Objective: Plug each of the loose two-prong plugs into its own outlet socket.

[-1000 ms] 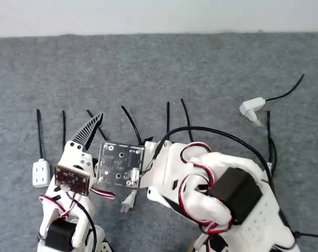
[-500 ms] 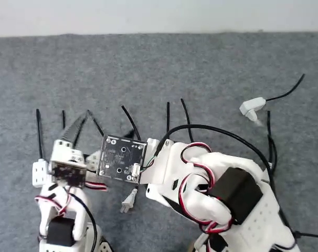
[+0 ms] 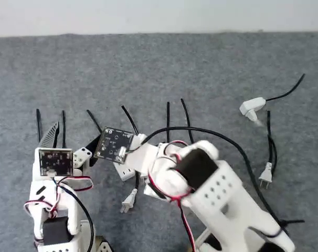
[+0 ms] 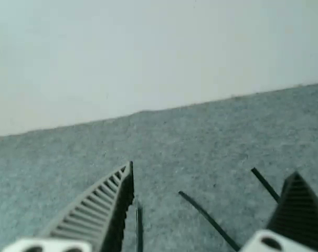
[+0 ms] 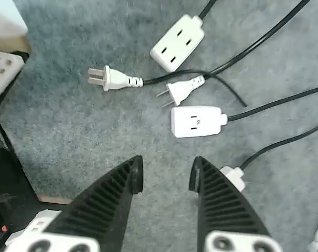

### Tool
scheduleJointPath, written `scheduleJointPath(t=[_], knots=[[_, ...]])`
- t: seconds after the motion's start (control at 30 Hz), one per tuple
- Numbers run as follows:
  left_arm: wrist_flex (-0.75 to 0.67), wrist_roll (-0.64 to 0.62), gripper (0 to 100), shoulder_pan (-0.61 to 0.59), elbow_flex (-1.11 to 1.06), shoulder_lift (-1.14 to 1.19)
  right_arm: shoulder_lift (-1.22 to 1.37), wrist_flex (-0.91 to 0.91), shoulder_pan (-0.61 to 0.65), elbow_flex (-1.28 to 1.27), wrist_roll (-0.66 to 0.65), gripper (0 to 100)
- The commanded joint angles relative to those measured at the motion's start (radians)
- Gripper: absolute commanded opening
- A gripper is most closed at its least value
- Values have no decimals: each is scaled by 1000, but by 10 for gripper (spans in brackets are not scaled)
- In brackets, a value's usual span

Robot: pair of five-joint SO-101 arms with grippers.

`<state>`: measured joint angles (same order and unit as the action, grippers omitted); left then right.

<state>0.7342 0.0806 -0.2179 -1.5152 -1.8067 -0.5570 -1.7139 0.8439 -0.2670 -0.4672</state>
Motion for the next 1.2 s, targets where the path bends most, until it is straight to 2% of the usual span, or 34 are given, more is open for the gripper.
scheduleJointPath(t=[0.0, 0.17, 0.27, 0.57, 0.77, 0.93, 1.03, 1.17], knots=[[100, -46, 411, -75, 67, -14, 18, 74, -15, -63, 3, 158], [110, -55, 411, -143, 58, -14, 84, 202, -16, -193, 9, 158], [106, -75, 411, -143, 42, -14, 145, 277, -16, -241, 14, 158], [103, -74, 411, -103, 5, -14, 251, 529, -16, -252, 135, 158], [71, -72, 411, -106, -15, -14, 372, 690, -41, -264, 293, 158], [63, -72, 411, -106, -19, -14, 470, 796, -77, -259, 345, 158], [63, -72, 411, -106, -19, -14, 516, 877, -79, -259, 443, 158], [44, -71, 411, -106, -36, -14, 570, 917, -77, -258, 517, 158]])
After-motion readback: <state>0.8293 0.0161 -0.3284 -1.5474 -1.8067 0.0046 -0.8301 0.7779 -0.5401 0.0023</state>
